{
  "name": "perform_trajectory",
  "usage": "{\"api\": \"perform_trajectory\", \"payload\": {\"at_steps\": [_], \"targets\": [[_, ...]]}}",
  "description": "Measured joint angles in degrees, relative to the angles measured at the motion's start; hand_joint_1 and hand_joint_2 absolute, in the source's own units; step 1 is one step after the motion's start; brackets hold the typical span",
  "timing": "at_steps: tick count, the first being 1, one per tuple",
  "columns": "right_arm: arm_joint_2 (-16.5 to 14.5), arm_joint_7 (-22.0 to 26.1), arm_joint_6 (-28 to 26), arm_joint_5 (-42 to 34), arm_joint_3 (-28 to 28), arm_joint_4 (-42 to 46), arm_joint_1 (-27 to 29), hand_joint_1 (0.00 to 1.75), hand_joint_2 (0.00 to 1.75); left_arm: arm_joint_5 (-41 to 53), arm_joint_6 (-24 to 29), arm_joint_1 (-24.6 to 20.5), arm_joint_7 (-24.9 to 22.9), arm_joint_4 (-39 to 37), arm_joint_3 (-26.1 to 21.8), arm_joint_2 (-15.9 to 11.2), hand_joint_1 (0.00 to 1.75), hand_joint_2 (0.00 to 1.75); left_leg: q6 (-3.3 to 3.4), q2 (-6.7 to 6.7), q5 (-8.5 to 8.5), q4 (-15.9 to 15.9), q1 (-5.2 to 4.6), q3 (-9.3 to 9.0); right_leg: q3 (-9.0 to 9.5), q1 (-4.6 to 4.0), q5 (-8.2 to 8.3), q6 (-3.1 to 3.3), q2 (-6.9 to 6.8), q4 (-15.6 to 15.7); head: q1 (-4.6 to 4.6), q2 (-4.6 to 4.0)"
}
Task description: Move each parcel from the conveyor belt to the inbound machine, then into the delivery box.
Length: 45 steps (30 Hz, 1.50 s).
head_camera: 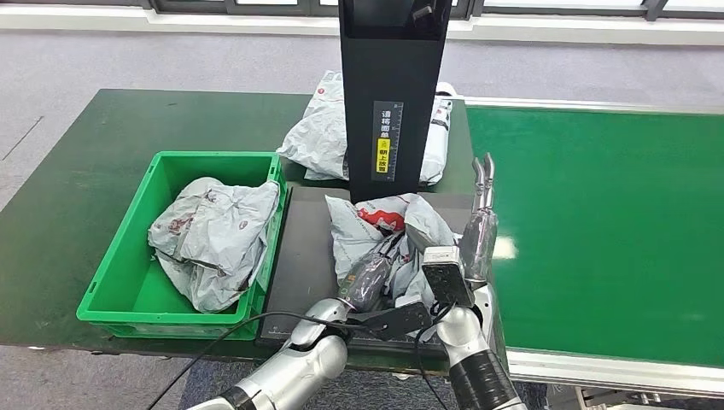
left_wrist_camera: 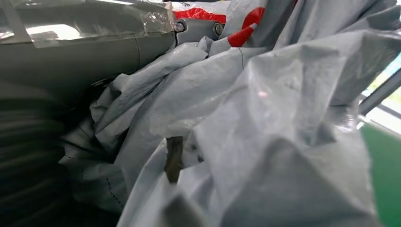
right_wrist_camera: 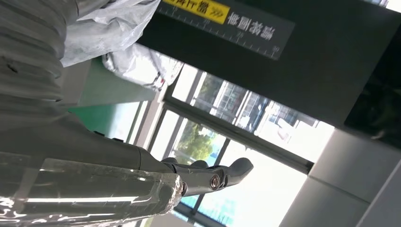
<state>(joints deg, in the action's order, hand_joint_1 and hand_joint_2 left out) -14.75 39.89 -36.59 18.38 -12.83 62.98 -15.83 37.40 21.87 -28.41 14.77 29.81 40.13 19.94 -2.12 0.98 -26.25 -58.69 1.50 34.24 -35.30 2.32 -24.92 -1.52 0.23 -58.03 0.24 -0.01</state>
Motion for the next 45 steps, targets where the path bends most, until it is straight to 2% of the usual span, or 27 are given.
{"api": "perform_trajectory", "payload": {"at_steps": [2,3,10,24,28,31,33,35,37,38,41,45], "targets": [[0.3,0.0,-0.1,0.1,0.0,0.6,0.8,0.0,1.75,0.4,-0.1,-1.2,-0.9,-1.9,1.2,0.2,1.58,1.75,0.0,0.0,0.0,0.0,0.0,0.01,0.0,0.0,0.0,0.0,0.0,0.0,0.0,0.01],[0.4,0.0,-0.1,0.1,0.0,1.0,1.1,0.0,1.75,0.9,-0.1,-1.7,-1.6,-2.7,1.8,0.2,1.75,1.75,0.0,0.0,0.0,0.0,0.0,0.01,0.0,0.0,0.0,0.0,-0.01,0.0,0.0,0.01],[1.3,0.0,-0.6,0.5,0.0,5.1,3.4,0.0,1.75,6.4,0.5,-4.4,-8.5,-6.0,5.6,0.6,1.75,1.75,0.05,0.05,0.03,0.0,0.0,0.03,0.11,0.0,0.0,-0.01,-0.16,0.0,0.0,0.01],[1.9,0.2,-1.0,1.1,-0.3,8.6,4.8,0.0,1.75,7.9,1.5,-5.5,-10.0,-7.4,8.1,0.7,1.75,1.75,0.09,0.14,0.09,0.0,0.0,-0.02,0.16,0.0,0.01,-0.02,-0.25,0.0,0.0,0.01],[1.3,0.4,-2.0,2.6,-2.4,12.2,4.6,0.0,1.75,12.7,8.0,-5.3,-13.9,-8.5,8.3,0.7,1.75,1.75,0.07,0.07,0.07,0.0,0.0,-0.13,0.16,-0.01,0.0,0.0,-0.14,0.0,0.01,0.01],[0.9,0.4,-2.8,4.3,-3.5,15.6,5.5,0.0,1.75,22.0,15.3,-4.5,-19.1,-7.7,7.7,0.6,1.75,1.75,0.06,0.04,0.07,0.0,0.0,-0.13,0.13,-0.01,-0.01,0.0,-0.12,0.0,0.0,0.0],[0.6,0.4,-3.1,6.2,-3.8,18.7,6.8,0.0,1.75,33.9,17.4,-2.3,-21.1,-3.5,4.6,0.3,1.75,1.75,0.06,0.03,0.07,0.0,0.0,-0.12,0.11,-0.01,0.0,0.0,-0.11,0.0,0.0,0.01],[0.1,0.4,-3.2,8.2,-3.9,22.0,8.2,0.0,1.75,44.6,17.9,0.9,-20.0,4.0,-1.2,-0.1,1.75,1.75,0.06,0.0,0.08,0.0,0.0,-0.06,0.04,-0.01,0.0,0.0,-0.09,0.0,0.01,0.01],[-0.5,0.4,-3.3,9.2,-3.9,24.8,9.2,0.0,1.75,48.2,18.1,3.2,-19.8,12.5,-6.3,-0.8,1.75,1.75,0.04,-0.1,0.07,0.0,0.0,-0.01,-0.05,-0.01,0.01,0.01,0.03,0.0,0.01,0.01],[-0.7,0.4,-3.3,9.1,-3.9,25.9,9.5,0.0,1.75,48.3,18.1,3.7,-21.4,17.1,-7.7,-1.7,1.75,1.75,0.04,-0.16,0.07,0.0,0.01,0.0,-0.09,-0.02,0.02,0.02,0.1,0.0,0.01,0.01],[-1.0,0.4,-3.3,7.9,-3.9,28.4,10.2,0.0,1.75,48.3,18.1,2.7,-32.0,30.6,-7.9,-7.1,1.75,1.75,-0.03,-0.25,0.1,0.0,0.04,0.01,-0.18,-0.05,0.05,0.06,0.18,0.0,0.0,0.0],[-1.4,0.3,-3.3,7.5,-3.9,30.4,10.7,0.0,1.75,48.4,18.1,-3.0,-46.6,41.2,-3.4,-14.7,1.75,1.75,-0.1,-0.18,0.19,0.0,0.12,0.04,-0.19,-0.12,0.07,0.09,0.09,0.0,0.0,0.01]]}}
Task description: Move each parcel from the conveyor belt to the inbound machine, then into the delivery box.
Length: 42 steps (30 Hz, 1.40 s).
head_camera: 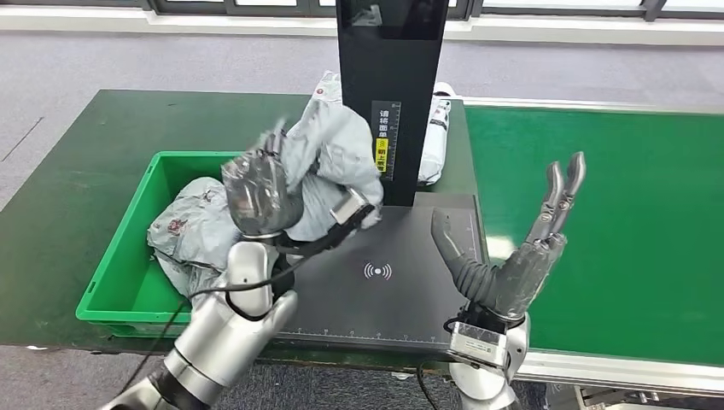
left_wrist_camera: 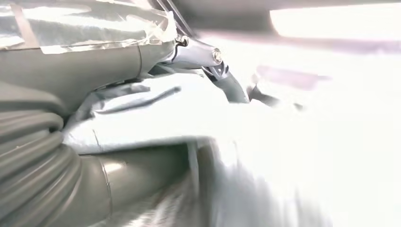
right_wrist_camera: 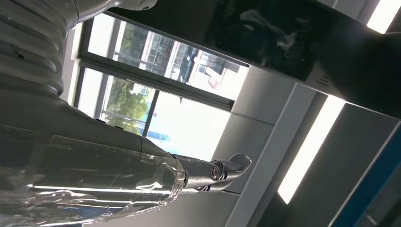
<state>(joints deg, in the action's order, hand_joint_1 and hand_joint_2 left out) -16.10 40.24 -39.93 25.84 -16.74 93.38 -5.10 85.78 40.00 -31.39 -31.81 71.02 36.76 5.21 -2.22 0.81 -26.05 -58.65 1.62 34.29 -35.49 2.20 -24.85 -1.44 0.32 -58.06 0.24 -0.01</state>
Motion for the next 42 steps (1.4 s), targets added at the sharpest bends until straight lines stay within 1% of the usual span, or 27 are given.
{"api": "perform_trajectory", "payload": {"at_steps": [2,4,7,10,13,14,15,17,19,20,21,23,26,30,35,37,40,42], "targets": [[-0.1,0.0,0.0,-0.1,0.0,0.7,0.1,0.0,1.75,0.0,0.0,-3.7,-4.9,2.9,3.5,-3.3,1.75,1.75,0.0,0.01,0.01,0.0,0.01,0.01,0.02,0.0,0.02,0.02,0.0,0.0,0.02,-0.01],[-0.1,0.0,0.0,-0.3,0.0,1.2,0.2,0.0,1.75,0.0,0.0,-7.0,-6.2,5.4,6.1,-6.5,1.75,1.75,0.0,-0.01,0.01,0.0,0.0,0.01,0.02,0.01,0.05,0.04,0.05,0.0,0.02,0.0],[-0.1,0.0,0.0,-0.7,0.0,1.9,0.4,0.0,1.75,0.0,0.0,-11.0,-6.3,9.0,7.6,-10.9,1.75,1.75,0.0,-0.03,0.01,0.0,0.0,0.01,-0.01,0.01,0.06,0.05,0.08,0.0,0.01,0.01],[-0.1,0.0,0.0,-0.7,0.0,2.5,0.5,0.0,1.75,0.0,0.0,-13.3,-6.3,11.6,8.2,-14.0,1.75,1.75,0.0,-0.01,0.01,0.0,0.0,0.01,-0.01,0.0,0.06,0.05,0.06,0.0,0.01,-0.01],[-0.1,0.0,0.0,-0.7,0.1,3.0,0.7,0.0,1.75,0.0,0.0,-13.9,-5.3,13.7,8.1,-16.0,1.75,1.75,0.0,-0.04,0.0,0.0,0.0,0.01,-0.03,0.0,0.06,0.05,0.09,0.0,0.01,0.0],[-0.1,0.0,0.0,-0.7,0.1,3.1,0.8,0.0,1.75,0.0,0.0,-13.5,-3.7,14.4,7.5,-16.4,1.75,1.75,0.0,-0.04,0.0,0.0,0.0,0.01,-0.02,0.01,0.06,0.05,0.09,0.0,0.01,0.01],[-0.1,0.0,0.0,-0.7,0.1,3.3,0.8,0.0,1.75,0.0,0.0,-12.5,-1.0,15.2,6.4,-16.4,1.75,1.75,0.0,-0.05,-0.01,0.0,-0.01,0.0,-0.02,0.02,0.05,0.05,0.1,0.0,0.01,0.0],[-0.1,0.0,0.0,-0.7,0.2,3.7,0.9,0.0,1.75,0.0,0.0,-8.9,7.5,17.0,2.0,-15.2,1.75,1.75,0.0,-0.09,-0.02,0.0,-0.03,-0.01,-0.03,0.03,0.05,0.05,0.13,0.0,0.01,0.0],[-0.1,0.0,0.0,-0.7,0.4,4.2,1.1,0.0,1.75,0.0,0.0,-4.4,16.4,18.3,-4.1,-12.3,1.75,1.75,0.0,-0.13,-0.04,0.0,-0.05,-0.01,-0.05,0.05,0.04,0.04,0.15,0.0,0.01,0.0],[-0.1,0.0,0.0,-0.7,0.6,4.3,1.2,0.0,1.75,0.0,0.0,-2.5,19.4,18.5,-7.1,-10.5,1.75,1.75,0.01,-0.14,-0.05,0.0,-0.07,-0.01,-0.06,0.07,0.04,0.04,0.15,0.0,0.01,-0.01],[-0.1,0.0,0.0,-0.7,0.8,4.5,1.3,0.0,1.75,0.0,0.0,-0.8,21.3,18.6,-9.9,-8.9,1.75,1.75,0.01,-0.14,-0.06,0.0,-0.08,-0.01,-0.06,0.07,0.03,0.04,0.16,0.0,0.01,-0.01],[-0.1,0.0,0.0,-0.7,1.0,4.8,1.5,0.0,1.75,0.0,0.0,1.8,22.8,18.6,-14.4,-6.3,1.75,1.75,0.02,-0.15,-0.08,0.0,-0.08,-0.01,-0.08,0.08,0.04,0.04,0.19,0.0,0.01,-0.01],[-0.1,0.0,0.0,-0.7,1.1,5.1,1.7,0.0,1.75,0.0,0.0,3.9,23.4,18.6,-18.4,-4.0,1.75,1.75,0.02,-0.14,-0.08,0.0,-0.08,-0.01,-0.08,0.07,0.04,0.04,0.17,0.0,0.01,0.0],[0.0,0.0,0.0,-0.7,1.1,5.4,1.9,0.0,1.75,0.0,0.0,5.5,24.7,17.9,-22.3,-1.2,1.75,1.75,0.02,-0.14,-0.08,0.0,-0.07,-0.01,-0.08,0.06,0.04,0.04,0.18,0.0,0.01,0.0],[0.0,-0.1,0.0,-1.2,1.2,5.9,2.3,0.0,1.75,-0.1,0.0,6.5,27.1,14.1,-28.8,2.4,1.75,1.75,0.02,-0.16,-0.08,0.0,-0.07,-0.01,-0.07,0.07,0.04,0.04,0.21,0.0,0.01,0.0],[0.0,-0.1,0.0,-1.3,1.3,6.2,2.6,0.0,1.75,-0.3,0.0,6.7,30.2,12.8,-31.9,3.7,1.75,1.75,0.02,-0.16,-0.08,0.0,-0.07,-0.01,-0.07,0.07,0.04,0.04,0.2,0.0,0.01,0.0],[0.1,-0.1,0.0,-1.7,1.8,6.4,3.2,0.0,1.75,-0.6,0.0,6.8,38.1,10.8,-38.4,6.3,1.75,1.75,0.02,-0.16,-0.08,0.0,-0.07,-0.01,-0.06,0.07,0.04,0.04,0.2,0.0,0.02,0.01],[0.1,-0.1,0.0,-1.9,2.0,6.5,3.5,0.0,1.75,-0.7,0.0,6.7,42.5,9.4,-43.2,8.2,1.75,1.75,0.02,-0.18,-0.09,0.0,-0.07,-0.02,-0.08,0.07,0.04,0.04,0.22,0.0,0.01,0.01]]}}
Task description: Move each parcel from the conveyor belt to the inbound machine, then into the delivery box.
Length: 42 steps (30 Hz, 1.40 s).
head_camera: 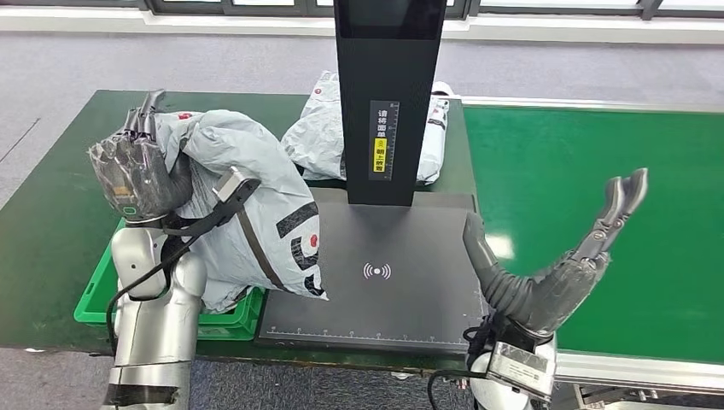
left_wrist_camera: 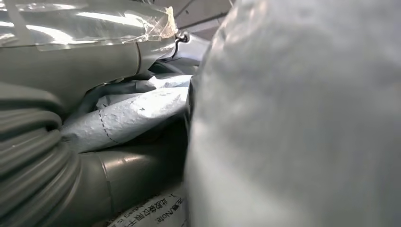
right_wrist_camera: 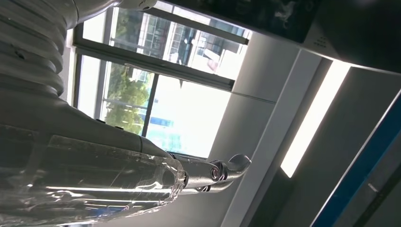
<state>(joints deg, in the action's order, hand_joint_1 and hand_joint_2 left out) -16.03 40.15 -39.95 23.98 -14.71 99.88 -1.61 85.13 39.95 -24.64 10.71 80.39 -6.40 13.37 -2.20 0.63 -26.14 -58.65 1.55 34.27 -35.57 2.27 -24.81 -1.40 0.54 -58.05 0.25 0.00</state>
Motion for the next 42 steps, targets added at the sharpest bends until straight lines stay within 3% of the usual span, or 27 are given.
{"api": "perform_trajectory", "payload": {"at_steps": [4,10,14,25,33,42], "targets": [[0.0,0.0,0.0,-0.3,0.1,0.1,0.3,0.0,1.75,0.3,0.0,0.0,1.9,-2.4,-6.6,2.9,1.75,1.75,0.0,0.0,0.0,0.0,0.0,0.0,-0.01,0.0,0.0,0.0,0.0,0.0,0.0,0.0],[0.0,0.0,0.0,-1.1,0.1,0.1,0.3,0.0,1.75,0.6,0.0,-0.7,-6.1,-6.4,-8.2,3.4,1.75,1.75,0.0,0.01,0.0,0.0,0.0,-0.01,0.0,0.0,0.0,0.0,-0.01,0.0,0.0,-0.01],[0.1,0.0,0.0,-1.9,0.1,0.0,0.3,0.0,1.75,0.7,0.0,-2.1,-13.9,-10.6,-5.6,1.2,1.75,1.75,-0.02,0.02,0.02,0.0,0.0,-0.01,0.01,-0.01,0.01,0.0,-0.01,0.0,0.01,-0.01],[0.2,0.0,0.0,-4.1,0.1,-2.2,-0.5,0.0,1.75,0.7,0.0,-10.8,-29.1,-25.9,5.2,-5.9,1.75,1.75,-0.02,0.05,0.07,0.0,0.01,-0.01,0.04,-0.01,0.05,-0.01,-0.04,0.0,-0.01,0.0],[0.3,0.0,0.0,-5.3,0.1,-4.5,-1.6,0.0,1.75,0.7,0.0,-19.0,-32.3,-37.6,11.2,-8.2,1.75,1.75,-0.01,0.06,0.09,0.0,0.0,0.0,0.05,0.0,0.09,0.0,-0.04,0.0,0.01,0.0],[0.3,0.0,0.0,-5.3,0.1,-5.5,-1.7,0.0,1.75,0.7,0.0,-21.5,-32.7,-43.0,12.1,-8.4,1.75,1.75,-0.01,0.06,0.08,0.0,0.01,0.0,0.04,-0.01,0.08,0.0,-0.03,0.0,0.0,-0.01]]}}
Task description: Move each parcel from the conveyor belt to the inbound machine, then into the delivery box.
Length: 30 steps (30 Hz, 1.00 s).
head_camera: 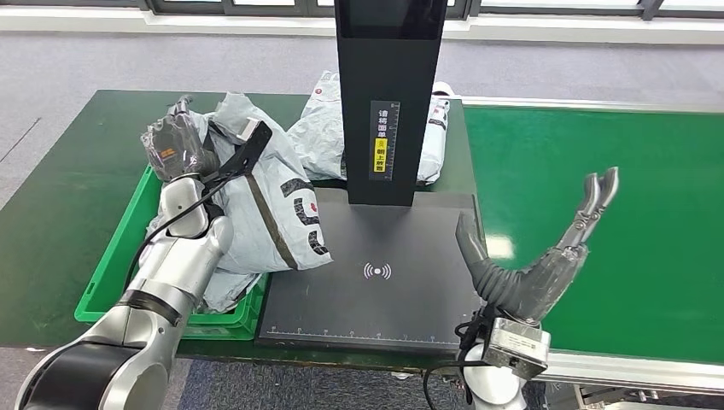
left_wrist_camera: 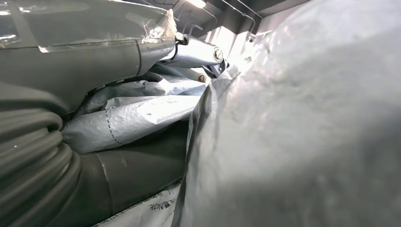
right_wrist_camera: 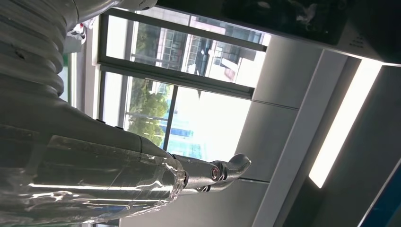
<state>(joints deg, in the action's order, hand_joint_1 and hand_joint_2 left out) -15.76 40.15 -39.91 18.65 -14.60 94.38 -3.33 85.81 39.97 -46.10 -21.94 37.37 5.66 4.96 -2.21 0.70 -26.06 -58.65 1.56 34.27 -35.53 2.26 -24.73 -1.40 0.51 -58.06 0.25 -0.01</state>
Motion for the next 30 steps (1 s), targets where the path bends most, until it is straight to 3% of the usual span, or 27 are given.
{"api": "perform_trajectory", "payload": {"at_steps": [12,17,23,30], "targets": [[0.1,0.0,0.0,0.0,0.0,-0.2,0.2,0.0,1.75,0.0,0.0,-1.3,2.1,-2.4,-2.3,-0.6,1.75,1.75,0.0,-0.01,0.01,0.0,0.01,0.0,0.0,-0.01,0.01,0.0,0.0,0.0,-0.01,0.0],[0.1,0.0,0.0,0.4,0.0,-0.1,0.6,0.0,1.75,-0.2,0.0,-0.2,8.9,2.1,-10.6,-0.4,1.75,1.75,-0.01,-0.09,0.0,0.0,0.02,0.0,-0.04,-0.02,0.0,0.0,0.08,0.0,0.0,-0.01],[0.1,0.0,0.0,1.2,0.3,-0.1,1.5,0.0,1.75,-0.7,0.0,1.3,21.0,11.8,-26.3,1.9,1.75,1.75,-0.01,-0.12,-0.01,0.0,0.03,0.0,-0.08,-0.04,-0.01,0.01,0.11,0.0,0.0,0.0],[0.1,0.0,0.0,1.4,1.0,0.2,2.3,0.0,1.75,-0.8,0.0,1.3,26.2,17.6,-36.9,4.3,1.75,1.75,-0.01,-0.1,0.0,0.0,0.03,0.0,-0.05,-0.03,0.0,0.01,0.08,0.0,-0.01,0.01]]}}
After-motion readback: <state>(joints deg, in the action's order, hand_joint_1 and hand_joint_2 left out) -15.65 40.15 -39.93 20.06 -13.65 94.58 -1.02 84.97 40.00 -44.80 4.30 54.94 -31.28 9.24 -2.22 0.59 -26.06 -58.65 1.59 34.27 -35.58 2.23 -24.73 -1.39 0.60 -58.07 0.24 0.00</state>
